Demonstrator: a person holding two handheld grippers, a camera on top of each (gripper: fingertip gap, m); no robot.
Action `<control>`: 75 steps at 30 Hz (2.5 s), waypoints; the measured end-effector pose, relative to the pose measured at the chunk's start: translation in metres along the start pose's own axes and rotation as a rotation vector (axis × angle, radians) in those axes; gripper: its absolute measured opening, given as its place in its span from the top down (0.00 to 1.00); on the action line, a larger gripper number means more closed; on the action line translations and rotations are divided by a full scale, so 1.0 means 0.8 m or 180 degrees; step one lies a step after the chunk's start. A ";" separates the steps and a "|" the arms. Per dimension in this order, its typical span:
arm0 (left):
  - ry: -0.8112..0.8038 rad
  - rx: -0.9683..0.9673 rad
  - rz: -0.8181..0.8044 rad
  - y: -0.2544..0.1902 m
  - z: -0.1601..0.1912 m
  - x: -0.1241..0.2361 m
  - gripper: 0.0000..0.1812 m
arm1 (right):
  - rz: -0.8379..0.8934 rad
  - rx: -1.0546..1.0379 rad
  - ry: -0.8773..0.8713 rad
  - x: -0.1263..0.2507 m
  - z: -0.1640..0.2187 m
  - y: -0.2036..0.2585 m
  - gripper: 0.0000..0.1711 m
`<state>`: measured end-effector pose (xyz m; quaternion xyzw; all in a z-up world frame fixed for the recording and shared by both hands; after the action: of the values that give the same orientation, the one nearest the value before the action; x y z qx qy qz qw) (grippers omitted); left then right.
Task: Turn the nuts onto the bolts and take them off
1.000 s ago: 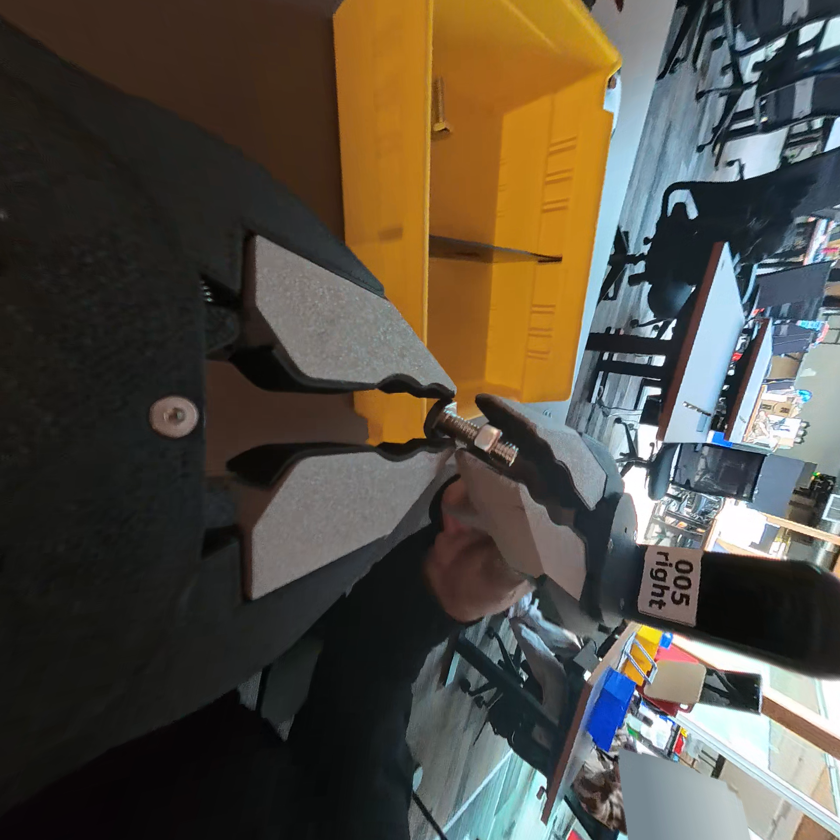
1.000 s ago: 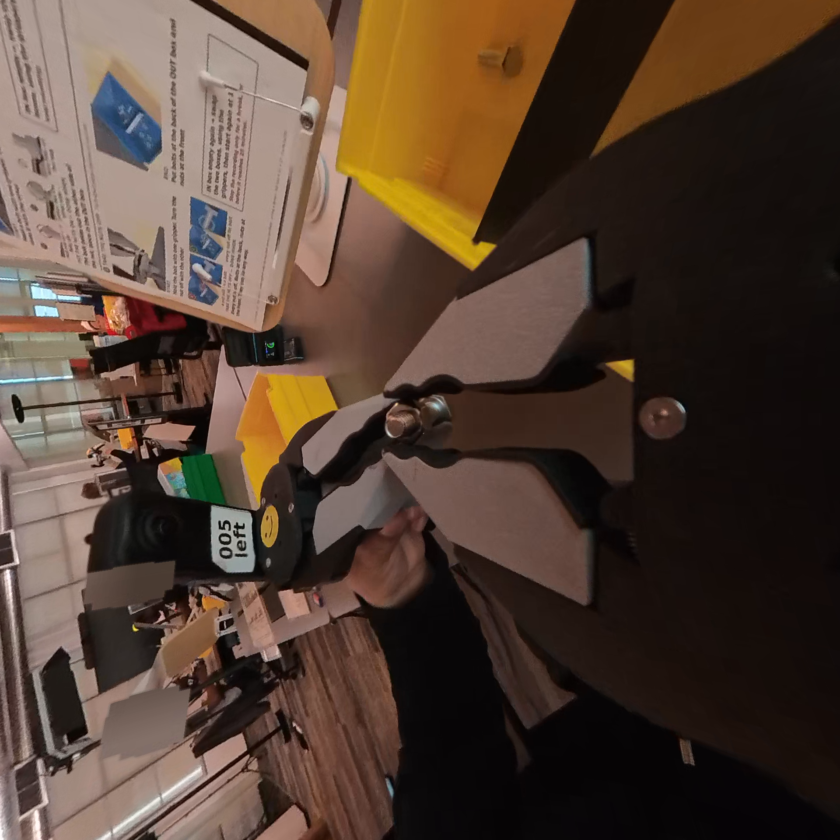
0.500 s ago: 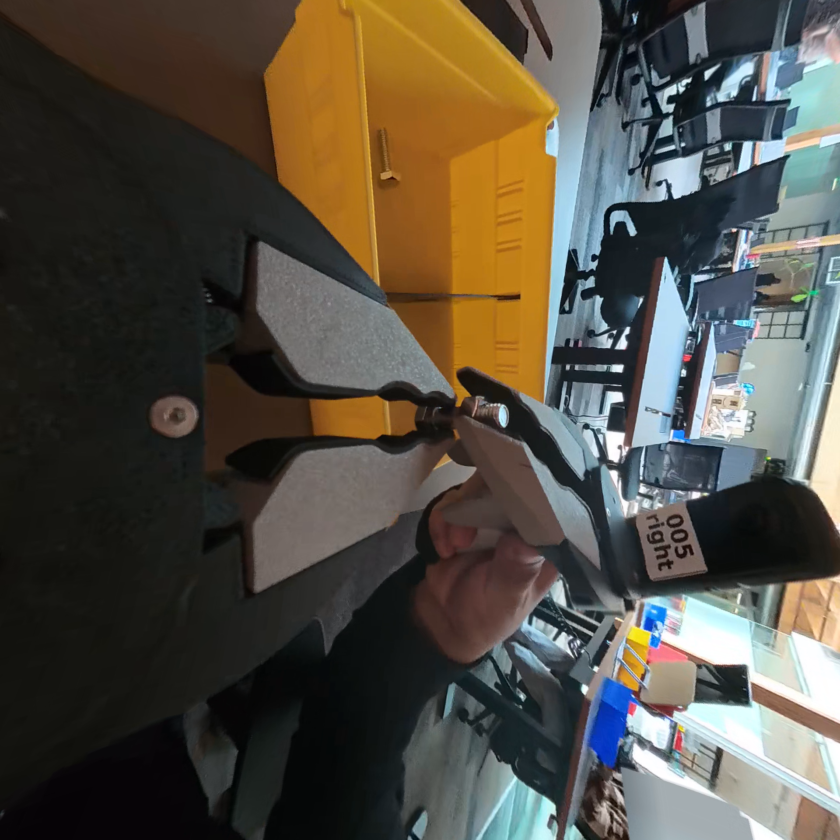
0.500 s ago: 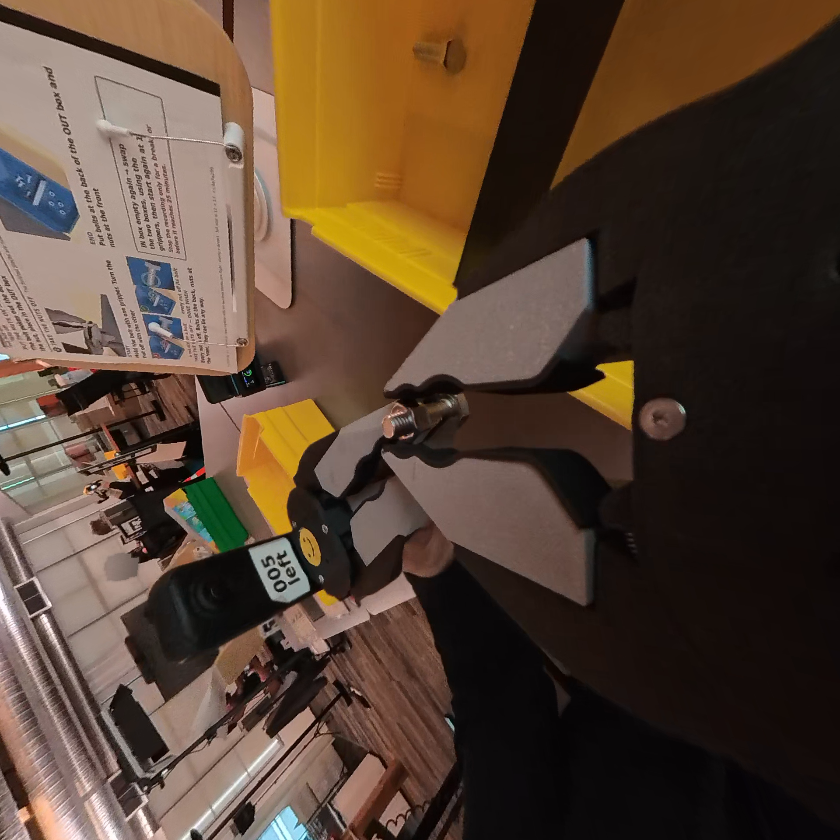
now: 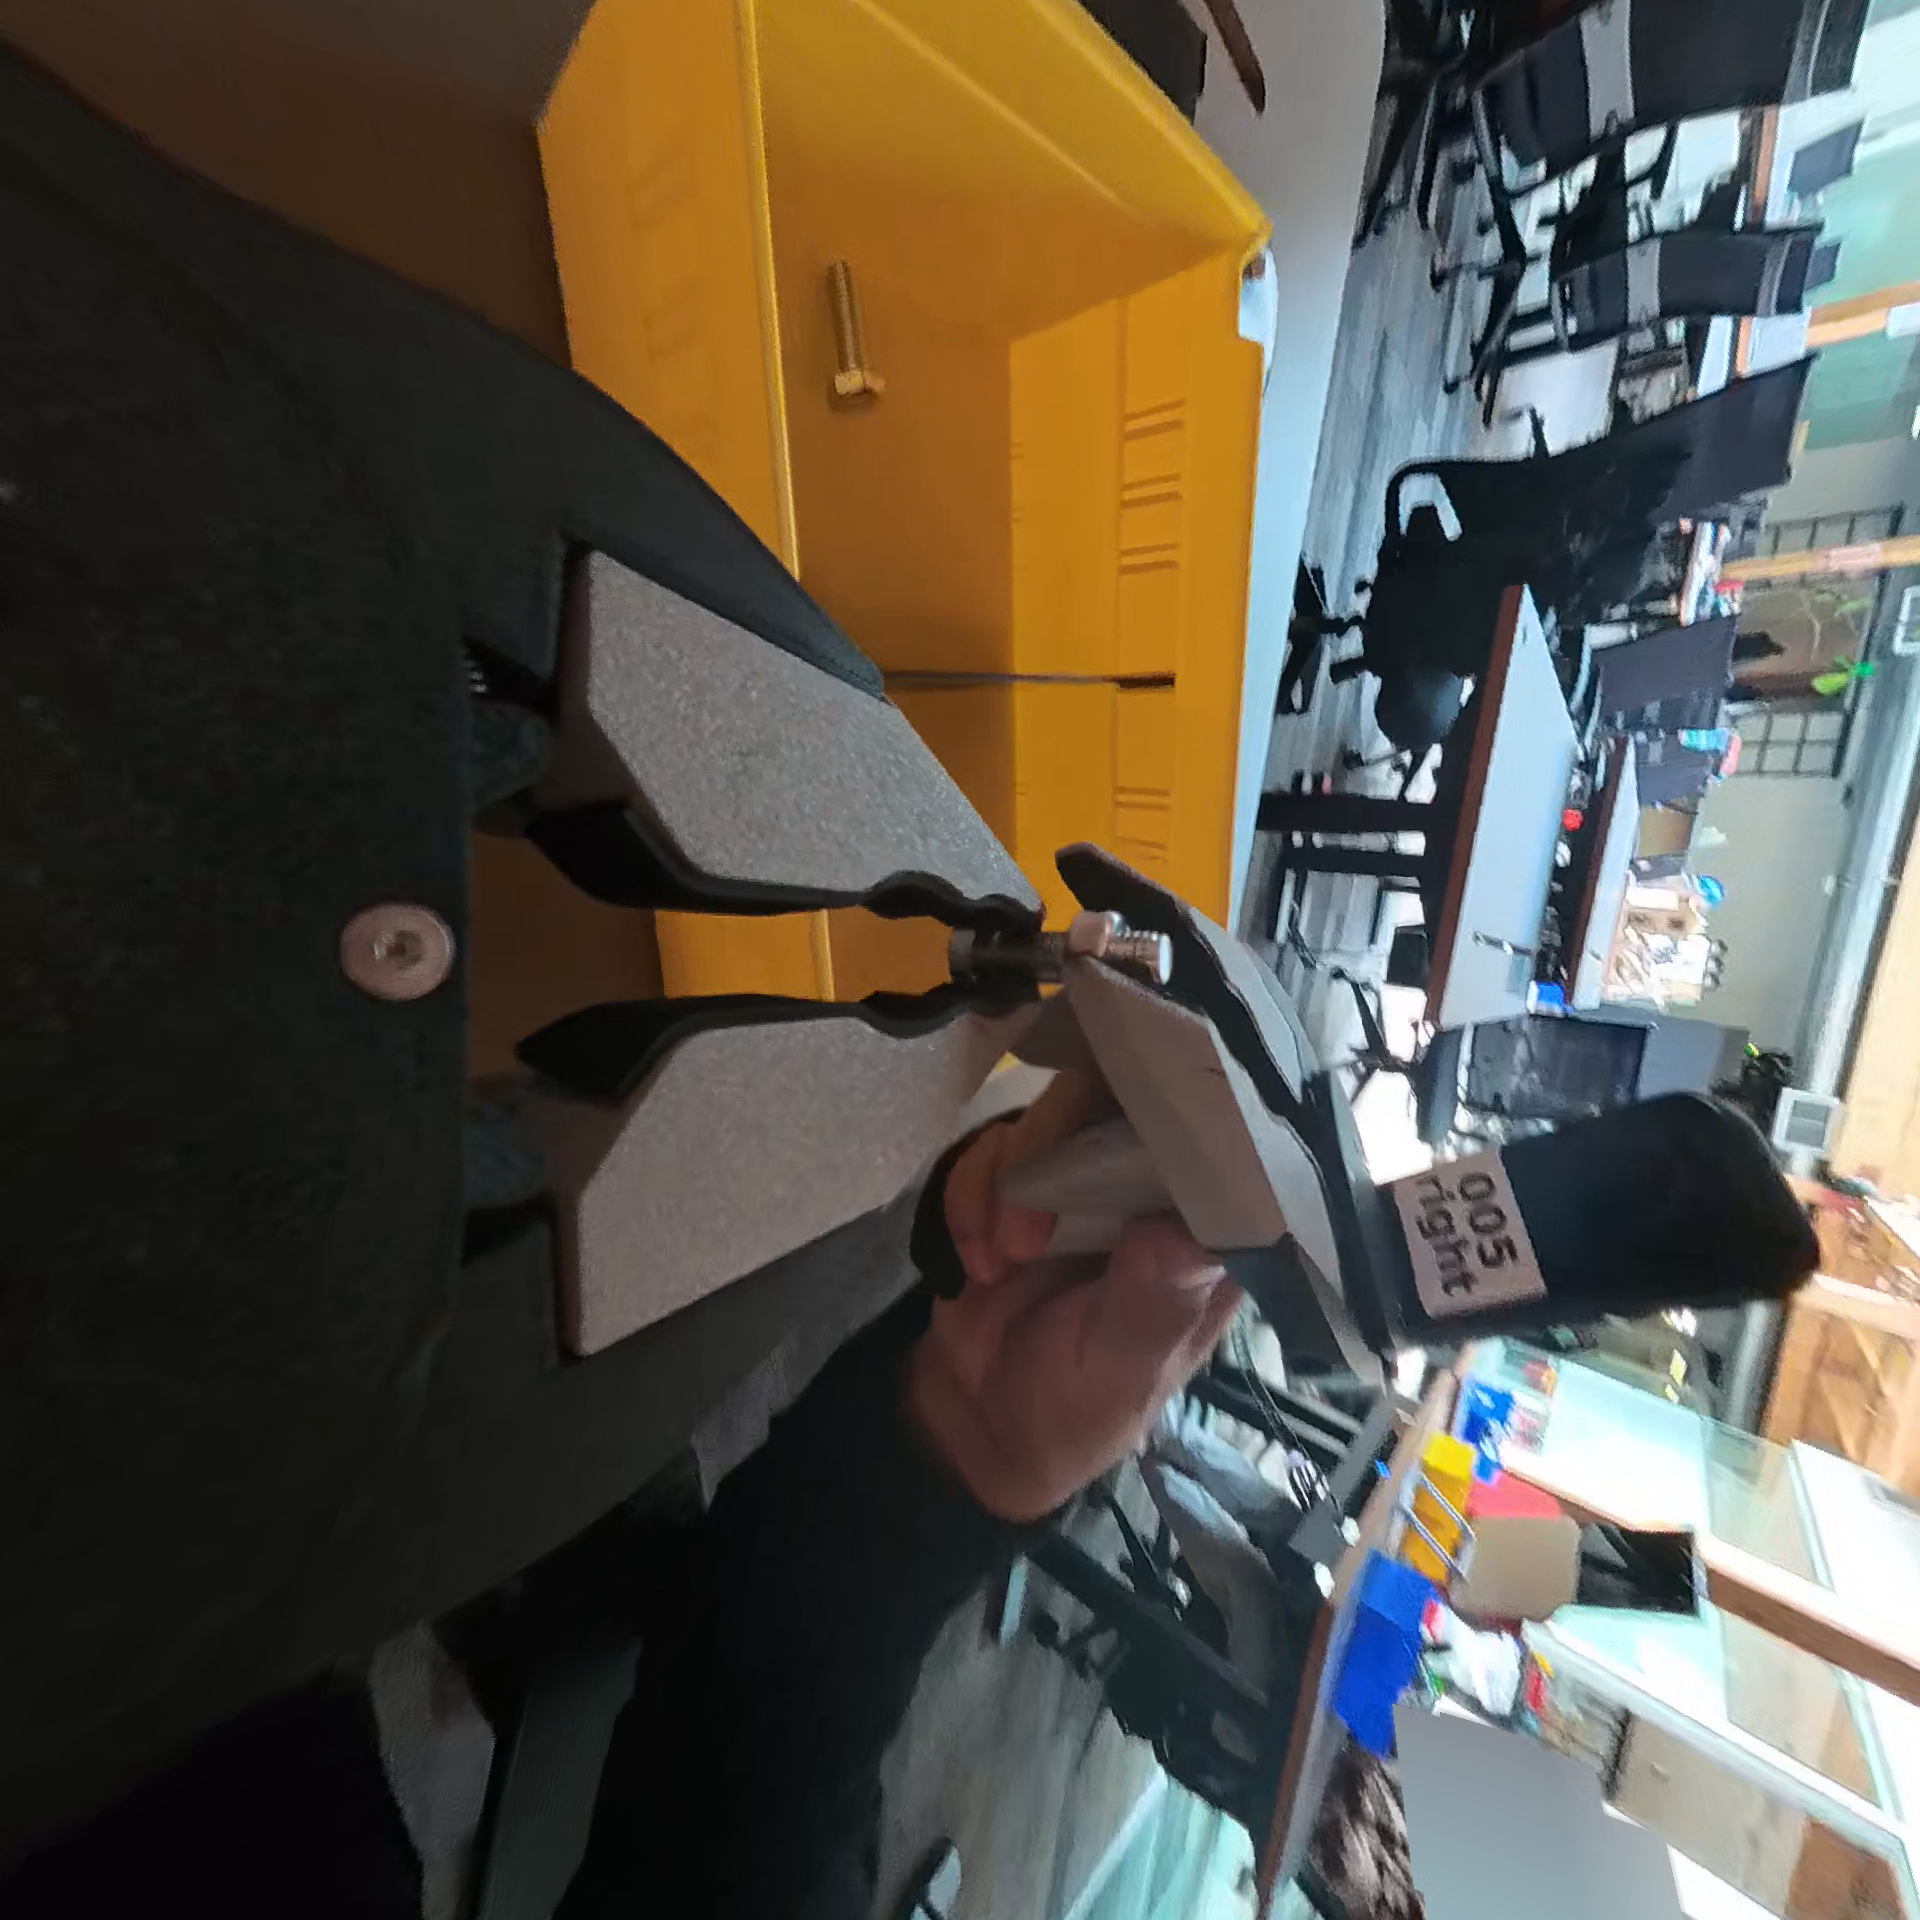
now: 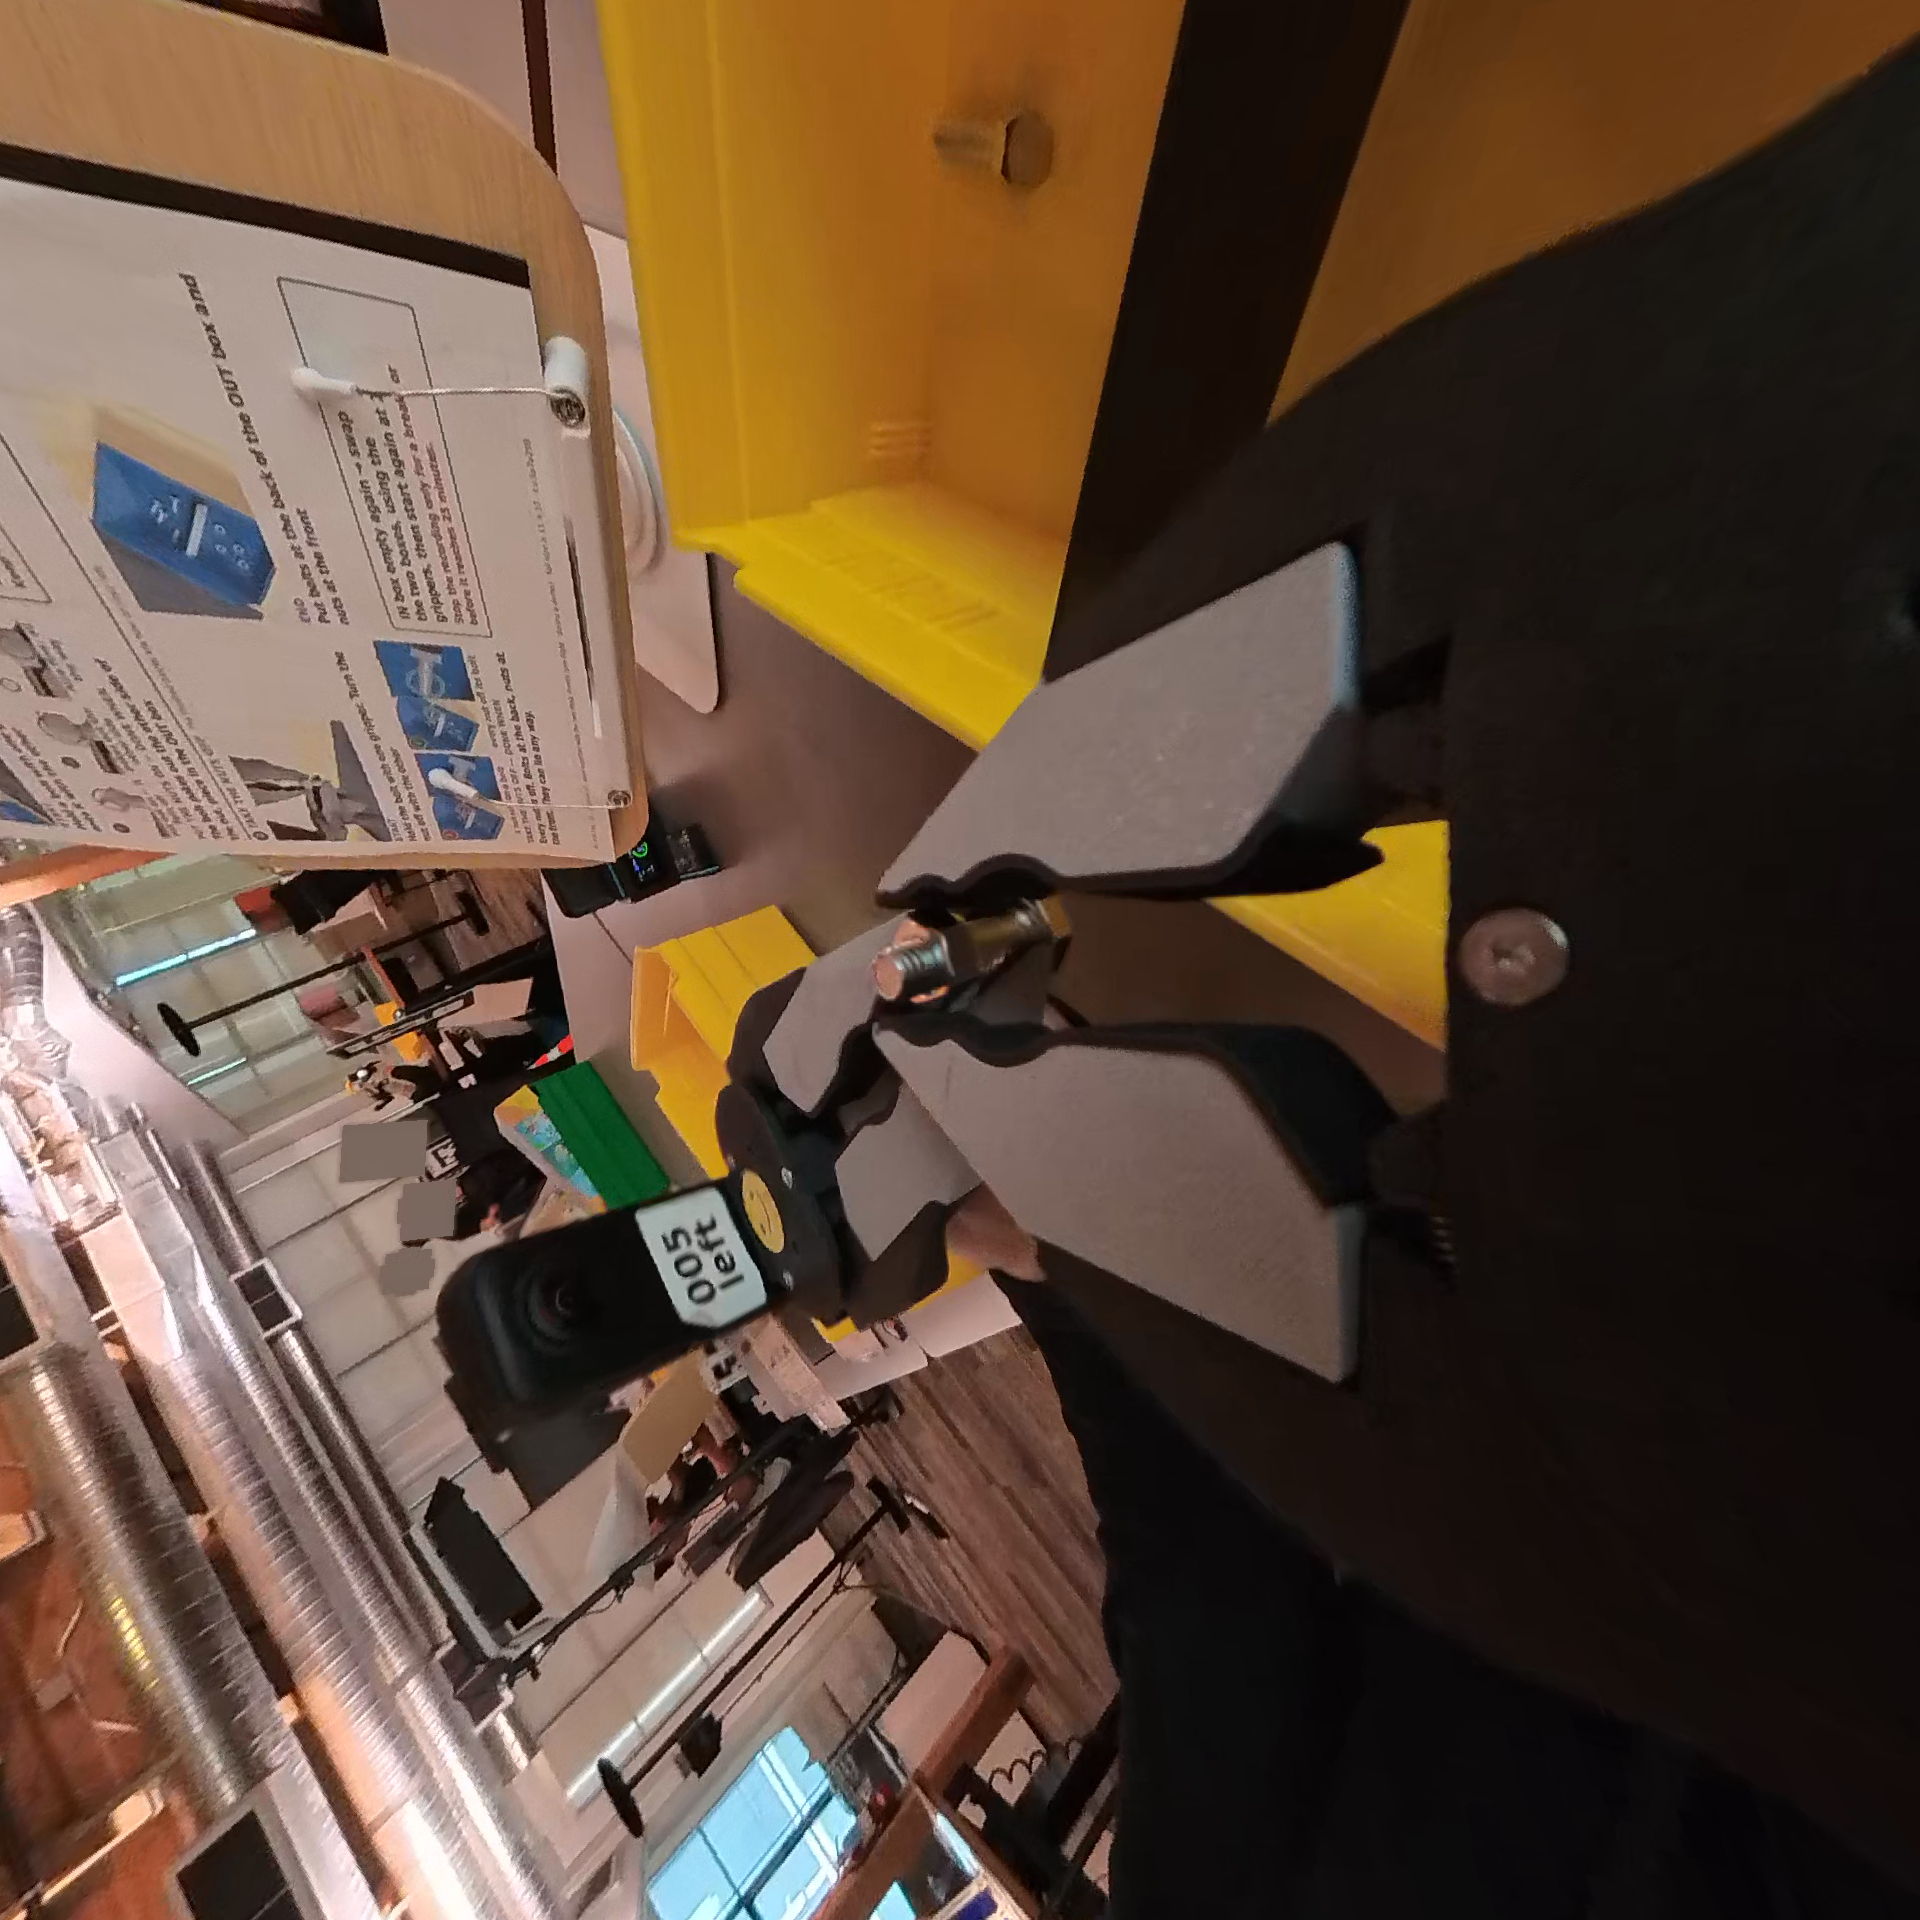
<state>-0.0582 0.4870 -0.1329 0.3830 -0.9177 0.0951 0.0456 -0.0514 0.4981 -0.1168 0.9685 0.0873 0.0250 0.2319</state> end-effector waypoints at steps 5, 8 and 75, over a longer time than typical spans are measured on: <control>0.0165 -0.0252 -0.0355 0.008 0.008 -0.012 0.96 | 0.0798 0.0474 0.0289 0.015 0.005 -0.026 0.77; 0.0117 -0.0294 -0.0412 0.009 0.005 -0.010 0.96 | 0.0820 0.0606 0.0152 0.016 -0.002 -0.020 0.77; 0.0165 -0.0631 -0.0889 0.024 0.020 -0.017 0.96 | 0.1333 0.0567 0.0420 0.023 0.010 -0.031 0.73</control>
<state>-0.0624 0.5060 -0.1533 0.4978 -0.8590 0.0067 0.1195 -0.0370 0.5200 -0.1350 0.9784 -0.0987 0.1280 0.1291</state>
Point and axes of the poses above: each gripper's, where its closed fingertips meet, x back along the fingers, z out of its underside, y = z × x across the jaws, the point moved 2 cm from there along x, back along the fingers, and after that the axes turned 9 degrees about -z, right-handed, at the moved point
